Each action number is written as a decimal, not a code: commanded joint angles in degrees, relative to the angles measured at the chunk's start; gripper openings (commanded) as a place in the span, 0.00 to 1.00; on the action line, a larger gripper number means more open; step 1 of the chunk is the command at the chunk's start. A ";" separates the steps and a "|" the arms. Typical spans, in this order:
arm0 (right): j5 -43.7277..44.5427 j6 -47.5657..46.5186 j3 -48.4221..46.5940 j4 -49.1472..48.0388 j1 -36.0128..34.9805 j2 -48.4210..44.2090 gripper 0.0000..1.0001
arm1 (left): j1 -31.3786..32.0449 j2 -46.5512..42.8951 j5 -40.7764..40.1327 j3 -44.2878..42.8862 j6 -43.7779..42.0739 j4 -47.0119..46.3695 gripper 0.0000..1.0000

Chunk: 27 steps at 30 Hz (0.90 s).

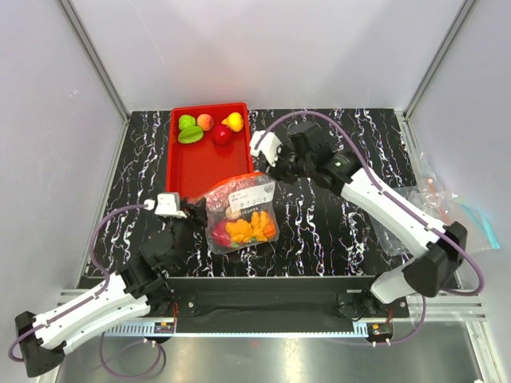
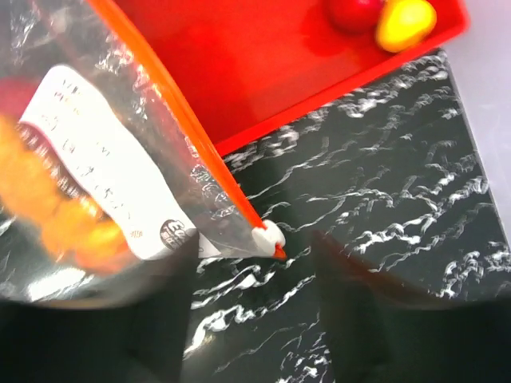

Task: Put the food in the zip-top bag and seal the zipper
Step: Place the zipper food storage bag at the center of the board, then reset both arms

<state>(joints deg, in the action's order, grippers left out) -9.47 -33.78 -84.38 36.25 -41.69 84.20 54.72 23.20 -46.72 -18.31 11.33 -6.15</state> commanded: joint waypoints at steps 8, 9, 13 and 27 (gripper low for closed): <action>12.90 13.81 6.23 -25.69 1.09 -5.00 1.00 | -4.88 3.36 3.99 -11.83 3.17 2.19 0.99; 14.47 15.57 6.68 -26.49 1.09 -7.28 1.00 | -4.88 2.82 4.44 -14.54 3.26 5.07 0.99; 24.66 33.38 5.81 -22.22 1.09 -11.25 1.00 | -4.88 2.11 12.06 -22.97 3.78 14.83 0.99; 24.15 64.53 28.99 -7.08 1.17 -39.69 1.00 | -4.97 2.20 24.13 -35.40 2.38 48.69 0.99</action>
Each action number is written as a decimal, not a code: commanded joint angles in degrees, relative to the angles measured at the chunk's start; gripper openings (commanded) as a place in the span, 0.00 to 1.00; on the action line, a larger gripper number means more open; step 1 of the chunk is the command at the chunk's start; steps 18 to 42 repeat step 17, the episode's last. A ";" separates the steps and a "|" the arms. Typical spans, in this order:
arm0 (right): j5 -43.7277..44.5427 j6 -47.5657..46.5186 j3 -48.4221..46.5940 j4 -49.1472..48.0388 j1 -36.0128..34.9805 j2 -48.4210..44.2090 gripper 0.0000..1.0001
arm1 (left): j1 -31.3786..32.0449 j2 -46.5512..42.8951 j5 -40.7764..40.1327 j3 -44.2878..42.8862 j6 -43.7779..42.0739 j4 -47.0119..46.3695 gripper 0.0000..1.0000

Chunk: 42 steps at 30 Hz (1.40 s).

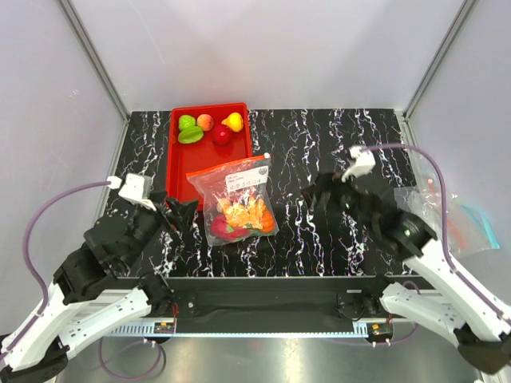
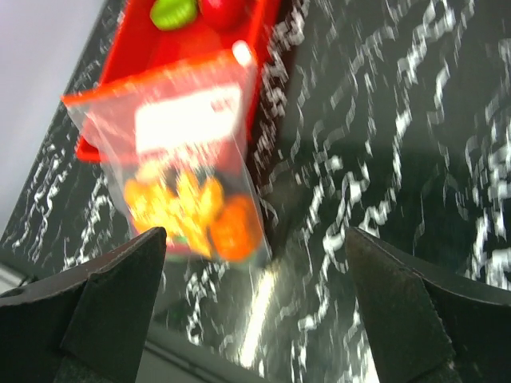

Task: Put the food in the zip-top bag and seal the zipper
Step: Reset both arms

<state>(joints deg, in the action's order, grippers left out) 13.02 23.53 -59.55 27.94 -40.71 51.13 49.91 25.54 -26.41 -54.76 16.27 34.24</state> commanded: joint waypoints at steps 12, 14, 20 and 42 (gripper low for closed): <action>10.18 10.83 9.80 14.68 0.10 -21.07 1.00 | -0.16 -1.89 5.23 9.49 -3.27 6.81 0.99; 10.71 11.88 10.50 15.30 0.10 -21.78 1.00 | -0.08 -2.95 5.85 10.11 -3.44 6.46 0.99; 10.46 12.24 11.03 15.21 0.19 -23.18 1.00 | -0.08 -3.83 5.50 10.46 -3.44 6.19 0.99; 10.46 12.24 11.03 15.21 0.19 -23.18 1.00 | -0.08 -3.83 5.50 10.46 -3.44 6.19 0.99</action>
